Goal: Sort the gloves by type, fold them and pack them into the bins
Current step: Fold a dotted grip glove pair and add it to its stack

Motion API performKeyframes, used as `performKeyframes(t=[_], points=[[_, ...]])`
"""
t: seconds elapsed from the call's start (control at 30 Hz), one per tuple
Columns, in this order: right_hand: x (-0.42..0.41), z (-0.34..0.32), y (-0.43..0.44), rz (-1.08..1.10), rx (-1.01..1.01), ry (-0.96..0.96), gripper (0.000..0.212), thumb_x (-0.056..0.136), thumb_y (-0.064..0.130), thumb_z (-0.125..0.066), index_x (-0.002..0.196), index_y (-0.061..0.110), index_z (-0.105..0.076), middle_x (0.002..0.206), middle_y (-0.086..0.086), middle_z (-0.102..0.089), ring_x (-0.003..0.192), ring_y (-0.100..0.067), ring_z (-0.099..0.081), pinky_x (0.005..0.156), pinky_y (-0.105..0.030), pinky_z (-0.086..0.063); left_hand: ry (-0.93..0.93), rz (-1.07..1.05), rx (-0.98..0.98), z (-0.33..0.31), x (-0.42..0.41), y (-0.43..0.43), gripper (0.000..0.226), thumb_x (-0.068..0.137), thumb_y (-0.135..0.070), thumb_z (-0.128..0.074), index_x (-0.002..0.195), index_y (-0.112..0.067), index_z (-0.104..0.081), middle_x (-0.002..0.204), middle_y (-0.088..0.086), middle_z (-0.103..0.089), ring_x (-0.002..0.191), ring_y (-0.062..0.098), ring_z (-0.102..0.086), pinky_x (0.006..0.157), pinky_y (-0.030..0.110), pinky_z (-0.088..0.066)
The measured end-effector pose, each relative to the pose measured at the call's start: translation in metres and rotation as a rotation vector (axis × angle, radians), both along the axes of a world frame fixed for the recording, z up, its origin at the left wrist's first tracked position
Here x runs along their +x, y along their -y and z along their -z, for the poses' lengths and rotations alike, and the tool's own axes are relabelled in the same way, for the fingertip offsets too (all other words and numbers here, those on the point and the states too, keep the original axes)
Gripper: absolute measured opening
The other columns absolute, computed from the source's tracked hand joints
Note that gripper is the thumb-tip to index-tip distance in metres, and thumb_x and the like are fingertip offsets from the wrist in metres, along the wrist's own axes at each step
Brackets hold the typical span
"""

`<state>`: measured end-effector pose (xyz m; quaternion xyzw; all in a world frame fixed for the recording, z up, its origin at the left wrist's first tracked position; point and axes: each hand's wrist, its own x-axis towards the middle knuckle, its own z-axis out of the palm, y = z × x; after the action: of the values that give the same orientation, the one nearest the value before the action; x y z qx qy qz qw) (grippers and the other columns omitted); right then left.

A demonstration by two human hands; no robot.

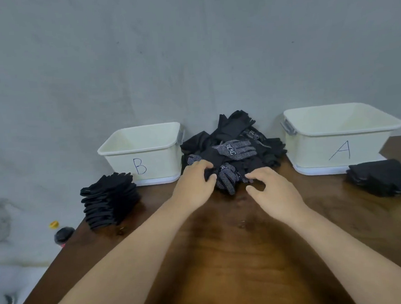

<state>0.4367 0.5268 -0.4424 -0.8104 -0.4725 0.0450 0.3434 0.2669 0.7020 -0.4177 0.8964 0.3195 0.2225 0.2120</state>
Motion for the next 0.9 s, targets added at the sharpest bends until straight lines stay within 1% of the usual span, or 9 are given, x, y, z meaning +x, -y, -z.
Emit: performKeyframes(t=[0.1,0.23,0.33,0.4,0.47,0.6,0.73,0.8,0.9], points=[[0.007,0.03,-0.008,-0.048,0.038,-0.021,0.035,0.103,0.04,-0.064,0.137,0.041,-0.067,0.141,0.031,-0.051,0.08,0.005,-0.059,0.078,-0.019,-0.045,-0.014,-0.072,0.066,-0.002,0.032,-0.018,0.04,0.103,-0.038,-0.059,0.139,-0.022,-0.06,0.137,0.0,-0.064,0.128,0.024,-0.056,0.108,0.046,-0.048],[0.015,0.058,-0.01,-0.064,0.104,-0.083,0.034,0.103,0.035,-0.064,0.136,0.043,-0.066,0.14,0.035,-0.047,0.083,-0.004,-0.059,0.077,-0.019,-0.049,-0.117,-0.1,0.21,0.001,0.07,-0.039,0.039,0.103,-0.043,-0.06,0.139,-0.025,-0.059,0.14,0.001,-0.06,0.129,0.027,-0.054,0.105,0.046,-0.046],[0.022,0.062,-0.014,-0.062,0.133,-0.123,0.034,0.101,0.031,-0.068,0.133,0.043,-0.068,0.139,0.033,-0.049,0.082,-0.007,-0.059,0.076,-0.016,-0.048,-0.119,-0.101,0.316,0.002,0.087,-0.054,0.023,0.104,-0.04,-0.06,0.121,-0.027,-0.067,0.129,-0.002,-0.064,0.121,0.027,-0.056,0.098,0.046,-0.048],[0.026,0.065,-0.014,-0.072,0.147,-0.149,0.034,0.1,0.027,-0.07,0.131,0.041,-0.069,0.138,0.032,-0.051,0.083,-0.006,-0.06,0.076,-0.012,-0.045,-0.104,-0.099,0.324,-0.003,0.093,-0.059,0.016,0.105,-0.035,-0.06,0.111,-0.024,-0.069,0.122,-0.001,-0.065,0.116,0.028,-0.057,0.095,0.047,-0.05],[0.029,0.067,-0.014,-0.069,0.16,-0.158,0.034,0.1,0.025,-0.07,0.13,0.041,-0.07,0.137,0.032,-0.052,0.082,-0.004,-0.06,0.075,-0.01,-0.044,-0.075,-0.088,0.303,-0.009,0.093,-0.059,0.014,0.106,-0.031,-0.058,0.107,-0.021,-0.068,0.117,0.0,-0.065,0.114,0.028,-0.056,0.095,0.049,-0.049],[0.023,0.066,-0.012,-0.085,0.165,-0.154,0.032,0.1,0.027,-0.07,0.129,0.041,-0.07,0.138,0.031,-0.052,0.082,-0.006,-0.06,0.076,-0.013,-0.046,-0.02,-0.049,0.266,-0.025,0.073,-0.044,0.012,0.106,-0.028,-0.055,0.103,-0.021,-0.065,0.111,-0.002,-0.063,0.109,0.027,-0.055,0.094,0.051,-0.05],[0.026,0.062,-0.007,-0.098,0.189,-0.192,0.027,0.101,0.024,-0.07,0.123,0.04,-0.072,0.131,0.03,-0.057,0.08,-0.007,-0.06,0.077,-0.014,-0.046,-0.105,0.028,0.278,-0.033,0.029,-0.009,0.008,0.103,-0.029,-0.056,0.099,-0.026,-0.061,0.107,-0.008,-0.06,0.102,0.019,-0.054,0.089,0.042,-0.05],[0.024,0.062,-0.005,-0.109,0.197,-0.233,0.023,0.101,0.021,-0.071,0.117,0.037,-0.076,0.123,0.029,-0.063,0.083,-0.004,-0.06,0.076,-0.011,-0.044,-0.128,0.091,0.259,-0.022,0.0,0.011,0.006,0.099,-0.032,-0.054,0.095,-0.029,-0.057,0.103,-0.012,-0.058,0.099,0.016,-0.052,0.088,0.042,-0.049],[0.022,0.058,-0.002,-0.117,0.195,-0.249,0.02,0.102,0.02,-0.07,0.108,0.037,-0.079,0.111,0.028,-0.07,0.091,0.003,-0.062,0.08,-0.01,-0.044,-0.156,0.154,0.193,0.014,-0.04,0.038,0.011,0.093,-0.045,-0.047,0.093,-0.034,-0.051,0.102,-0.016,-0.056,0.1,0.013,-0.053,0.089,0.045,-0.05]])
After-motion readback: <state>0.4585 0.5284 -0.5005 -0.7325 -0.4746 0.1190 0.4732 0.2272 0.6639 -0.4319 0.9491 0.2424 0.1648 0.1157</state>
